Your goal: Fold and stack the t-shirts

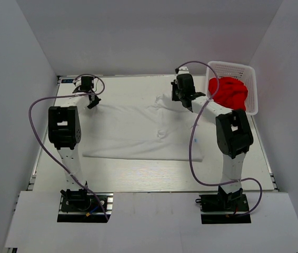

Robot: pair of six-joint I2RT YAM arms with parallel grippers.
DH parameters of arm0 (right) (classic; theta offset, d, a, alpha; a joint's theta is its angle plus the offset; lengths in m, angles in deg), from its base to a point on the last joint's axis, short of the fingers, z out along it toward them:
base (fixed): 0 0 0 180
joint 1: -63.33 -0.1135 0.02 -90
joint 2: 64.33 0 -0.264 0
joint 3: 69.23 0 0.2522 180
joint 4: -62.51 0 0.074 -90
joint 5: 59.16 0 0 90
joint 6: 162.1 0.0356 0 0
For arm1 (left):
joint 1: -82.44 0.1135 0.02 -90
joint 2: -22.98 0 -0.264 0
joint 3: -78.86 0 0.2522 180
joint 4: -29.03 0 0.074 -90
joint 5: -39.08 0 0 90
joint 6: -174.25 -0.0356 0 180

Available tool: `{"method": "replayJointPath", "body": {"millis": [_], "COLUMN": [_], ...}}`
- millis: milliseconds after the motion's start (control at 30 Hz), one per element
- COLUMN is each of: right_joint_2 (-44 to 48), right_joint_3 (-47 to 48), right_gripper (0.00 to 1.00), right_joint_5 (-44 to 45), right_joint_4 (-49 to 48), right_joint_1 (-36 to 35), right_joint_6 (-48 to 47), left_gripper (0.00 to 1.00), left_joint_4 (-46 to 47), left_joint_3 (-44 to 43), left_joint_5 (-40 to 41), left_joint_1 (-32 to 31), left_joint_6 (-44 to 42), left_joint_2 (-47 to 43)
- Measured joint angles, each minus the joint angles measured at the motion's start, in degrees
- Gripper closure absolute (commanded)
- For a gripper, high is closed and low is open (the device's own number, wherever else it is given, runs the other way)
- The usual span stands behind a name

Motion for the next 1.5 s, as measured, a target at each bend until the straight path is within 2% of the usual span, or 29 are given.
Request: {"method": "replayJointPath", "body": {"millis": [100,233,400,667,867,1100,1300,1333,1400,1433,1467,1500], "right_joint_2": [0.11,2.71,8.81,23.1,32.22,39.8,41.09,41.09,41.07,41.07,41.07,41.07], "right_joint_3": [2.08,-0.79,-8.87,-23.52,-32.39,-39.06,-40.39,-40.79,-41.72,-42.27,-42.69,-43.41], "right_gripper": [1.0,1.0,1.0,1.0,1.0,1.0,1.0,1.0,1.0,0.95,0.83,0.64], "right_joint_5": [1.57,2.1,1.84,3.93,5.22,7.37,9.44,9.7,9.9,9.84,9.6,8.76], "right_joint_4": [-0.72,-2.51,-2.84,-3.69,-2.84,2.84,5.88,6.27,6.97,7.48,8.22,9.51], "right_joint_1": [0.0,-0.11,-0.87,-4.26,-6.34,-9.68,-12.37,-12.74,-13.46,-13.84,-14.14,-14.62], "right_joint_6": [-1.27,-2.34,-3.8,-3.67,-1.75,1.14,2.47,2.6,3.08,3.52,3.89,4.11], "left_gripper": [1.0,1.0,1.0,1.0,1.0,1.0,1.0,0.99,0.88,0.81,0.56,0.39], "left_joint_4": [-0.26,1.6,3.39,11.89,16.83,19.63,20.72,20.37,19.21,18.38,17.42,16.06], "left_joint_3": [-2.56,-0.02,7.58,26.51,33.79,35.56,38.95,39.28,39.39,39.39,39.39,39.39], "left_joint_5": [-0.85,-1.18,-2.01,-3.72,-4.72,-5.38,-4.76,-4.07,-2.54,-1.64,-0.46,0.92], "left_joint_1": [0.0,0.0,-0.04,-0.04,-0.04,-0.02,-0.07,-0.13,-0.15,-0.09,-0.02,0.11], "left_joint_6": [-1.09,-2.62,-5.18,-13.05,-19.32,-25.53,-27.69,-27.32,-25.73,-24.33,-22.4,-20.15], "left_joint_2": [-0.11,-2.89,-9.16,-24.13,-31.23,-33.48,-34.53,-34.58,-34.58,-34.67,-34.77,-34.95]}}
